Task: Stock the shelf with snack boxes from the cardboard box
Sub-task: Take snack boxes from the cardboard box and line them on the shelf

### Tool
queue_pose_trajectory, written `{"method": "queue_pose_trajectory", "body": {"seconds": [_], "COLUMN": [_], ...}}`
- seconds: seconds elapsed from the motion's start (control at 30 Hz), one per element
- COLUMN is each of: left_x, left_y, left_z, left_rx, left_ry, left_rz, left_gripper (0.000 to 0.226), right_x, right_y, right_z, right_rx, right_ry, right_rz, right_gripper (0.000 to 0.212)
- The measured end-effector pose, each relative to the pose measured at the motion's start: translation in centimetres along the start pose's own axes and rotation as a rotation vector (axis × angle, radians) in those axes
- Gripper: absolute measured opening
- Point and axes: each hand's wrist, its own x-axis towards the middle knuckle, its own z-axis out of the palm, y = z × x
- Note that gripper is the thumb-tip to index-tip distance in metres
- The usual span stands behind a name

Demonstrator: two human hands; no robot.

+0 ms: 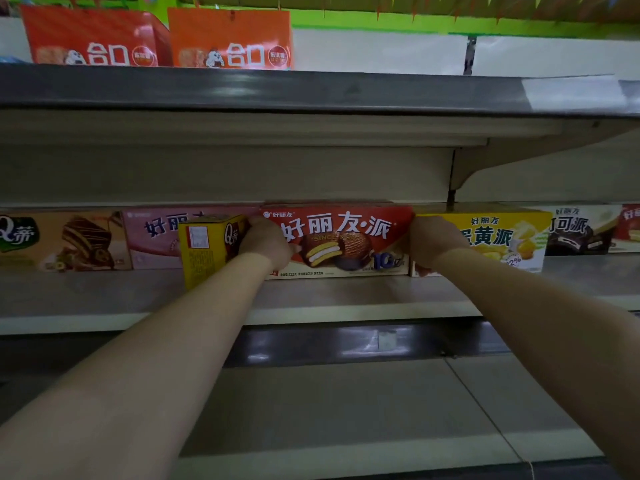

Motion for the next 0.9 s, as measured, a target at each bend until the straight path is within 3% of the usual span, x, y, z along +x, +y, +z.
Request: {"method": "queue_pose_trajectory", "body": {"seconds": [0.2, 0.3, 0.37, 0.5, 0.57, 0.67, 0.77, 0.83, 0.9], "left_x": [1.6, 1.9, 1.5, -0.5, -1.8, -4.7, -6.0, -5.1, -4.3], "left_y": [-0.4, -0.5, -0.5, 0.3, 1.2, 2.3, 1.5, 0.0, -1.6], "left_z": [0.8, 0.7, 0.5, -0.5, -1.1, -3.2, -6.2, -7.8, -8.8], "left_rx": [0.066, 0.088, 0.097, 0.278, 0.405, 0.501, 0.745, 0.811, 0.759], "left_ry": [-0.008, -0.019, -0.035, -0.129, -0.089, 0.109, 0.377, 0.367, 0.213], "left_rz": [0.033, 0.061, 0.055, 0.094, 0.161, 0.233, 0.405, 0.312, 0.158], "left_gripper": [0.080, 0.079, 0.077, 0.044, 0.036, 0.049, 0.053, 0.062, 0.072], "right_x": [-0.5, -1.1, -1.5, -2.0, -2.0, -2.7, -3.7, -3.8, -3.9], "right_y": [-0.7, -1.3, -1.9, -3.0, -4.0, -6.0, -8.0, -9.0, -9.8], "right_z": [-0.5, -0.6, -0.4, -0.4, -0.7, -1.2, -1.2, -0.7, -0.1], "right_rx": [-0.054, -0.087, -0.087, -0.095, -0.061, -0.033, -0.049, -0.069, -0.052], "right_ry": [-0.039, -0.073, -0.064, -0.071, -0.114, -0.146, -0.159, -0.186, -0.203], "right_rz": [-0.017, -0.011, 0.017, 0.019, 0.001, -0.051, -0.092, -0.112, -0.131], "right_gripper": [0.029, 0.012, 0.024, 0.021, 0.018, 0.009, 0.005, 0.009, 0.016]}}
